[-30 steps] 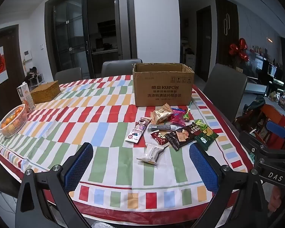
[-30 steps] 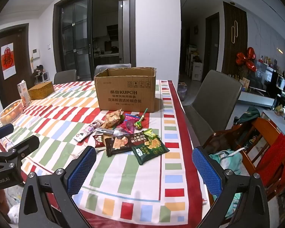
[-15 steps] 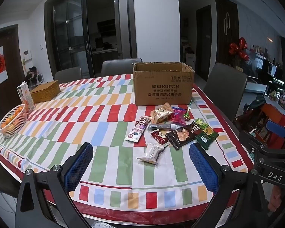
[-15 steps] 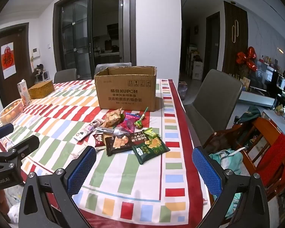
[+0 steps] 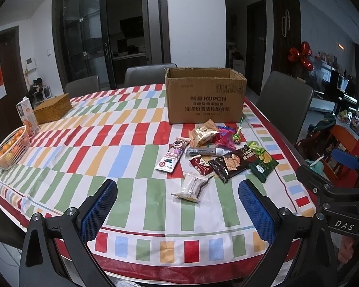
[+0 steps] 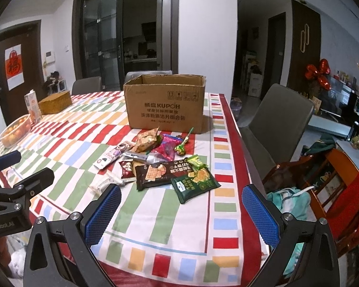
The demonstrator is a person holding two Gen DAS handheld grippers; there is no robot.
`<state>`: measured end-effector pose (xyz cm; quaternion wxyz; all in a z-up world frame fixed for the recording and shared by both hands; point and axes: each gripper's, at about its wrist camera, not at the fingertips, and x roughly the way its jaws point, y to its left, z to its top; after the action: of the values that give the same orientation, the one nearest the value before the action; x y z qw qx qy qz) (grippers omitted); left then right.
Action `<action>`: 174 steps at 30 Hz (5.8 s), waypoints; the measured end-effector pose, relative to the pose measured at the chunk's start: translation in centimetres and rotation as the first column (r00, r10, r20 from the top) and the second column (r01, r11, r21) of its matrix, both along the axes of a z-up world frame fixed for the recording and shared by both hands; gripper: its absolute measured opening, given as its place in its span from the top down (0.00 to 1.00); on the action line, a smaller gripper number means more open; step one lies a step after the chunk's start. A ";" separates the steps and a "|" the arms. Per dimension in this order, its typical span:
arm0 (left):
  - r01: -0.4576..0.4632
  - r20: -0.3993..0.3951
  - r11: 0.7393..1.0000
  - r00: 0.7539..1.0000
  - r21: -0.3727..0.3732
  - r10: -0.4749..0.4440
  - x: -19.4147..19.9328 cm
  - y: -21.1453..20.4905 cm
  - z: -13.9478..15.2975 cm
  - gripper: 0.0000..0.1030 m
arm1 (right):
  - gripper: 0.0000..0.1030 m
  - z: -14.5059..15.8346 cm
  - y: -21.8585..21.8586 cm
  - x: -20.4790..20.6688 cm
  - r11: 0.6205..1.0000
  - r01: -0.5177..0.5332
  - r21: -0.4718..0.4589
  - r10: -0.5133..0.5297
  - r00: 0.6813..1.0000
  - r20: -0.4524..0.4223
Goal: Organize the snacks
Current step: 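Move both tools toward the snack pile on the table, then grasp the white wrapped pastry with the left tool while the right tool grasps the red chocolate packet, then carry both snacks over the cardboard box and open both tools to drop them, then move both open tools back to the snack pile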
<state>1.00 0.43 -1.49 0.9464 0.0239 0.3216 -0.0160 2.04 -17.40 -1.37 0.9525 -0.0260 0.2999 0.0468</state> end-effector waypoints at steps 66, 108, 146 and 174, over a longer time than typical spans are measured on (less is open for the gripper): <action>0.055 -0.241 0.996 0.968 -0.075 -0.072 12.8 3.4 -9.0 0.70 | 0.61 -9.0 10.2 15.3 0.943 -0.328 0.054 0.329 0.904 -0.272; 0.119 0.015 0.984 0.993 -0.134 -0.118 18.2 1.4 2.4 0.70 | 0.78 0.7 6.3 17.6 0.972 -0.215 0.092 0.217 0.976 -0.016; 0.157 -0.035 0.988 0.987 -0.004 -0.157 36.7 -1.9 8.3 0.57 | 0.72 7.6 3.1 32.6 0.995 -0.100 0.027 0.099 0.995 0.030; 0.085 0.085 0.996 0.992 0.035 -0.088 20.4 3.4 9.4 0.35 | 0.51 8.3 6.3 20.5 0.966 -0.256 0.047 0.253 0.966 0.061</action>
<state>21.43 3.87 7.91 0.9574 0.0532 0.2791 -0.0511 22.53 -11.11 6.90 0.9467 -0.0396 0.2667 0.1762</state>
